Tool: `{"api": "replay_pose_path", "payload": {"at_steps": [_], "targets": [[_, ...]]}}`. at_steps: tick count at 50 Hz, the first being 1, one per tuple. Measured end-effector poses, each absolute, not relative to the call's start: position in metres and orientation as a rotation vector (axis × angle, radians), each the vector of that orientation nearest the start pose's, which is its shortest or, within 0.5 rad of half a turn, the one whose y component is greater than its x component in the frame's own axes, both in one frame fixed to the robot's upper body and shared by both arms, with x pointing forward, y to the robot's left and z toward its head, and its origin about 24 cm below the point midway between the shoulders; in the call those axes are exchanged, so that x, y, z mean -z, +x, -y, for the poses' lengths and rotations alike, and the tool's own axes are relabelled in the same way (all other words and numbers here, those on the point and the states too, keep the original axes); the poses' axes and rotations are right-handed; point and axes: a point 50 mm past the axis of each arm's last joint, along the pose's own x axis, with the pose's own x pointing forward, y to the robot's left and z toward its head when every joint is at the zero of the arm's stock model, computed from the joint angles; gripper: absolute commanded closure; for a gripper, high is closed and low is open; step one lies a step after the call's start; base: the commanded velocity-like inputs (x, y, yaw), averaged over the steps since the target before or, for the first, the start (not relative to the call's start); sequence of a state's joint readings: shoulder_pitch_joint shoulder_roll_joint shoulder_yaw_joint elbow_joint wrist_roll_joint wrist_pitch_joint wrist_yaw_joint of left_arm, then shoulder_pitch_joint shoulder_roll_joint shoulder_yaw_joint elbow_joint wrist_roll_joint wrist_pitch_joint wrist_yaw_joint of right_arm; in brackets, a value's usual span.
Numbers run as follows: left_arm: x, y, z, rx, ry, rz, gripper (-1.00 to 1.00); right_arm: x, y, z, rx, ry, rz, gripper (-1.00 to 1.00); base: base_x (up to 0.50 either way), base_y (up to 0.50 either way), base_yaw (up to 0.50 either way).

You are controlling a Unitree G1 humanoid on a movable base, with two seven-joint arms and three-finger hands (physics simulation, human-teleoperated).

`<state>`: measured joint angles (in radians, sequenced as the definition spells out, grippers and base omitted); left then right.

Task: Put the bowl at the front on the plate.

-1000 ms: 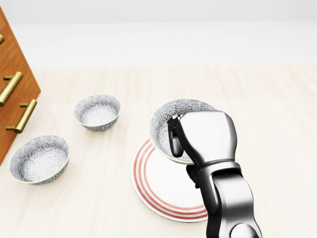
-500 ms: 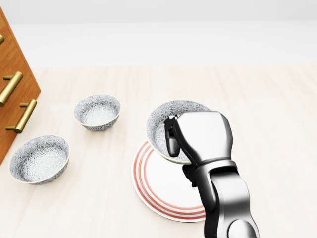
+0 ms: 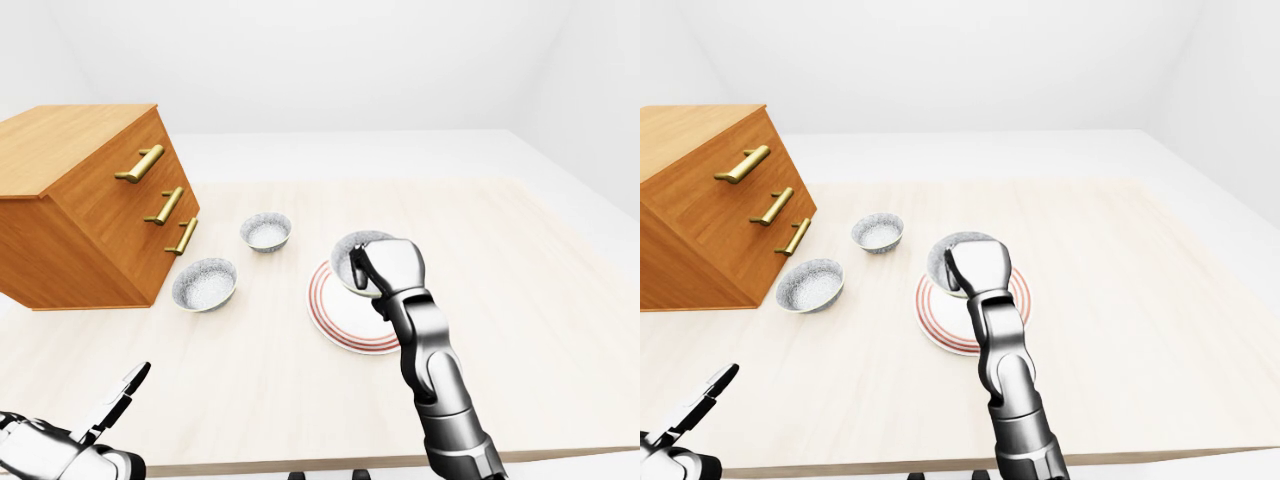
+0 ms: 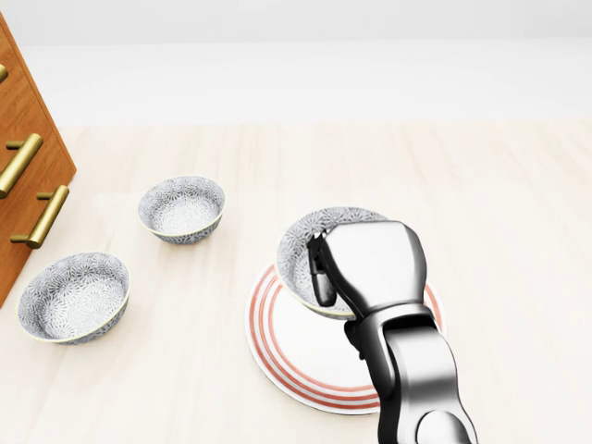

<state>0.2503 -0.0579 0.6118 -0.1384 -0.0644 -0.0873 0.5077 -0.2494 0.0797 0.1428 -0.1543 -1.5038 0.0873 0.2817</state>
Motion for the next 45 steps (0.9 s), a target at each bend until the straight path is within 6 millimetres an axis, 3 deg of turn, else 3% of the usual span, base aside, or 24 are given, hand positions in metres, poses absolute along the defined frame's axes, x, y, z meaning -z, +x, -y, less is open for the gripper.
{"api": "replay_pose_path", "payload": {"at_steps": [27,45], "targets": [[-0.032,0.127,-0.308,-1.188,0.034,-0.005,-1.00,-0.102,0.291,0.094,-0.066,-1.319,0.182,1.00,0.00,0.00,0.00],[-0.033,0.127,-0.308,-1.187,0.030,-0.001,-1.00,-0.097,0.294,0.093,-0.083,-1.407,0.158,1.00,0.00,0.00,0.00]]}}
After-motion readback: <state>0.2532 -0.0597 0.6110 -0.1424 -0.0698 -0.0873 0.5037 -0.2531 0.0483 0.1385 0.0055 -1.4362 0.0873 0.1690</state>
